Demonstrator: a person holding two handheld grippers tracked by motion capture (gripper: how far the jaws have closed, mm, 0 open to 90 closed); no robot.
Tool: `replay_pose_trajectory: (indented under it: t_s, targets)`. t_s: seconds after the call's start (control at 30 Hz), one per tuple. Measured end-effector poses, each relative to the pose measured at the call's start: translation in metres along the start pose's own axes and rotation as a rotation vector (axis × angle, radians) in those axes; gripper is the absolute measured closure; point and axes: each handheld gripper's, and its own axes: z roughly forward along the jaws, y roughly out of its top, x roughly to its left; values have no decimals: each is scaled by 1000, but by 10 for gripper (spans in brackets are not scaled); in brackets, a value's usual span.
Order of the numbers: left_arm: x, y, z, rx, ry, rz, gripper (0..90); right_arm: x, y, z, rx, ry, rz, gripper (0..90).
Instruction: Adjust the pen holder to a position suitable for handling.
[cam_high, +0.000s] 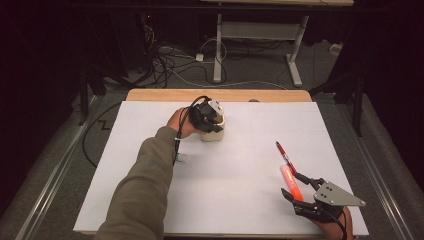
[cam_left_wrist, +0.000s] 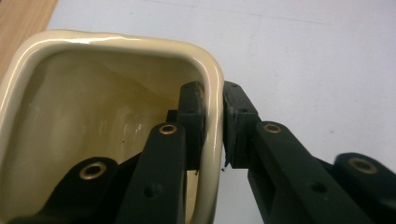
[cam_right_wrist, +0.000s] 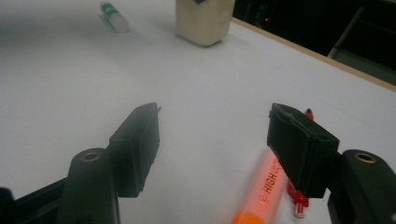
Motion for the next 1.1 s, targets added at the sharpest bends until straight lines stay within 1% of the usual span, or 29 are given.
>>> replay_pose_trajectory:
  t_s: [0.03,0.17,0.3,0.33,0.37,0.4,0.47,0.5,0.53,0.63,0.7,0.73,0.77,0.8,0.83,0.9,0.97,1.03,1.1]
  targets:
    - [-4,1,-1,9,-6,4,781,-1,0,-1,1,-8,-3,353]
    - [-19,2,-3,7,-45,19,783,-3,1,-3,-1,-25,-2,354]
    - [-34,4,-4,4,-38,31,787,-4,2,-4,1,-35,-4,358]
    - [-37,5,-4,-2,-48,22,787,-4,2,-4,4,-38,-5,366]
    - [-43,6,-4,-6,-54,22,787,-4,2,-4,5,-40,-3,367]
    - [-43,6,-4,-6,-54,22,789,-4,2,-4,3,-41,-3,367]
    - [-50,8,-6,-13,-47,28,796,-4,3,-5,4,-39,-4,367]
    - [-56,10,-6,-15,-44,15,797,-5,3,-5,6,-40,-3,367]
    - [-58,11,-6,-13,-39,14,797,-5,3,-5,9,-42,-6,367]
    - [-61,11,-7,-15,-44,20,796,-5,3,-5,13,-37,-3,367]
    - [-62,10,-7,-32,-33,17,794,-4,3,-4,20,-33,-4,367]
    - [-61,9,-7,-38,-43,12,796,-4,3,-4,21,-34,-5,367]
    - [-61,9,-7,-43,-36,31,794,-4,3,-4,23,-33,-7,366]
    - [-61,9,-7,-43,-36,31,787,-4,3,-4,25,-30,-5,365]
    - [-61,8,-8,-44,-23,33,781,-4,2,-3,26,-32,-5,365]
    - [-58,6,-8,-59,-39,24,783,-4,2,-3,32,-28,-5,365]
    - [-58,5,-9,-62,-86,55,793,-4,2,-3,32,-24,-9,365]
    - [-61,6,-10,-66,-111,90,797,-3,2,-2,33,-19,-10,363]
    - [-61,6,-11,-66,-106,90,794,-3,2,-2,38,-20,-8,360]
